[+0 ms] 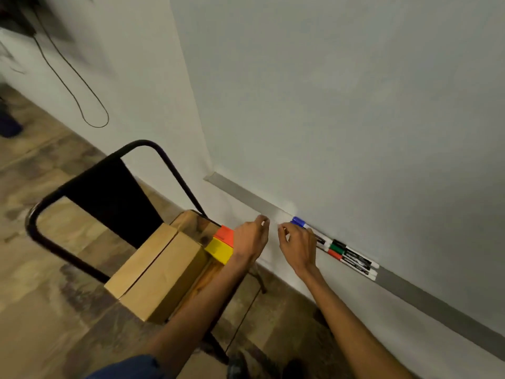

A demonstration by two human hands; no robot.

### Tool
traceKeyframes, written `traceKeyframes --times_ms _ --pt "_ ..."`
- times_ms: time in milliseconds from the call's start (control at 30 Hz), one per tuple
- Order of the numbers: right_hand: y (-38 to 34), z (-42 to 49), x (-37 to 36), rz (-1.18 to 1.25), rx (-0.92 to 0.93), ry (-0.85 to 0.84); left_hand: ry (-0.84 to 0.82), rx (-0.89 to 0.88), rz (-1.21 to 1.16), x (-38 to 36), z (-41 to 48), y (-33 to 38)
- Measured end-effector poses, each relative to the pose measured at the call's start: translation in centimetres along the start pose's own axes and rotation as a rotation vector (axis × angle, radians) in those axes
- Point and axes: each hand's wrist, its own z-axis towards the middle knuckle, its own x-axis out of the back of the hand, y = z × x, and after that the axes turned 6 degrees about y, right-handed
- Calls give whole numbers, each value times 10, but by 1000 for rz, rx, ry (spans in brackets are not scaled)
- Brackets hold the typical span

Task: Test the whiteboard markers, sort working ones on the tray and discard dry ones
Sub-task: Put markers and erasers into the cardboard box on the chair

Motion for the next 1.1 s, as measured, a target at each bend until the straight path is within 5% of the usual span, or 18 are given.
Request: traceKeyframes --times_ms 300,633,1100 --pt "-128 5 -61 240 215 -213 273 212 60 94 -40 -130" --pt "-222 -28 -114 309 496 -537 136 408 200 144 -117 -253" --pt "-237 -54 -117 130 648 -454 -90 450 165 153 -132 -268"
